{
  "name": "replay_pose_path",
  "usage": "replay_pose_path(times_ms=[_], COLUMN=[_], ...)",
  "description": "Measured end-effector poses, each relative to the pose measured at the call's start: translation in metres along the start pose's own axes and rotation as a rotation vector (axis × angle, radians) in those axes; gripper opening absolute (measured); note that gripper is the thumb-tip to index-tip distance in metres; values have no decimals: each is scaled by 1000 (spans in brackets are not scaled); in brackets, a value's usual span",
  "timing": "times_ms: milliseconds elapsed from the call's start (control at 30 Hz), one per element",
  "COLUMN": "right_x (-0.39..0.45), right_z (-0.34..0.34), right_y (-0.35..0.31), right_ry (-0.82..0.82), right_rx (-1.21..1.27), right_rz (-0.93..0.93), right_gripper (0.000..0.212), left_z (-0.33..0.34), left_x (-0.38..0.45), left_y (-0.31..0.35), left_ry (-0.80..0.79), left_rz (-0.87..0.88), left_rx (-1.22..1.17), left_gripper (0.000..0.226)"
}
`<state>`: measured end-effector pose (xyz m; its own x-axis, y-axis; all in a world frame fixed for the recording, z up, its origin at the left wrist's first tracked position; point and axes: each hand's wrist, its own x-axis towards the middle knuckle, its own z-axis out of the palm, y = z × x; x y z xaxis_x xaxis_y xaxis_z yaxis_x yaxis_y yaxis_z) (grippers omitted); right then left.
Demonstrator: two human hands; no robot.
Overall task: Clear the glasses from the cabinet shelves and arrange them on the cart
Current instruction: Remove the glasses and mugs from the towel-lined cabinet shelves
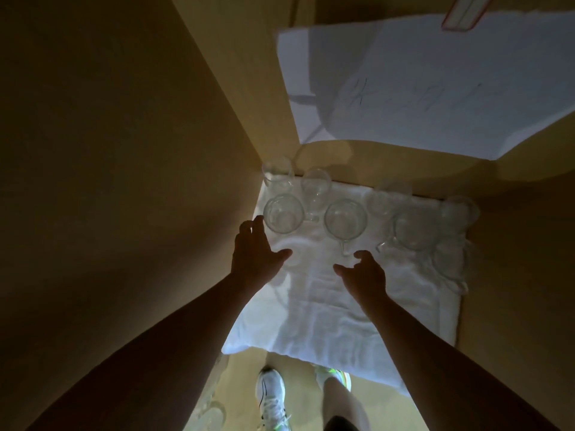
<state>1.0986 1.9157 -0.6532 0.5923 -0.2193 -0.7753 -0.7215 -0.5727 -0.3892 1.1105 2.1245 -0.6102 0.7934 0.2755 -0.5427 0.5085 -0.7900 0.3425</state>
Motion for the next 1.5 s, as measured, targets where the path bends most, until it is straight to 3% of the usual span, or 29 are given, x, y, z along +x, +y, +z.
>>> replay_pose_path(times_ms=[400,767,1067,1300,1500], right_x=[43,37,9,-26,-73], right_z=[19,26,17,-6,-28], right_y=[5,19,31,31,29], right_ry=[-87,-99,-109,-33,61], right_rx=[219,325,422,347,305], right_rz=[-27,29,82,62,-30], right_gripper=[25,25,38,48,44], left_z=[29,39,33,12,-18], left_x=[59,53,15,-14,-56], left_y=[2,-3,-25,-21,-13], left_ry=[72,211,72,151,169], left_rz=[25,52,83,31,133], left_rx=[-103,-107,-55,-169,-235], left_gripper=[124,106,108,100,99])
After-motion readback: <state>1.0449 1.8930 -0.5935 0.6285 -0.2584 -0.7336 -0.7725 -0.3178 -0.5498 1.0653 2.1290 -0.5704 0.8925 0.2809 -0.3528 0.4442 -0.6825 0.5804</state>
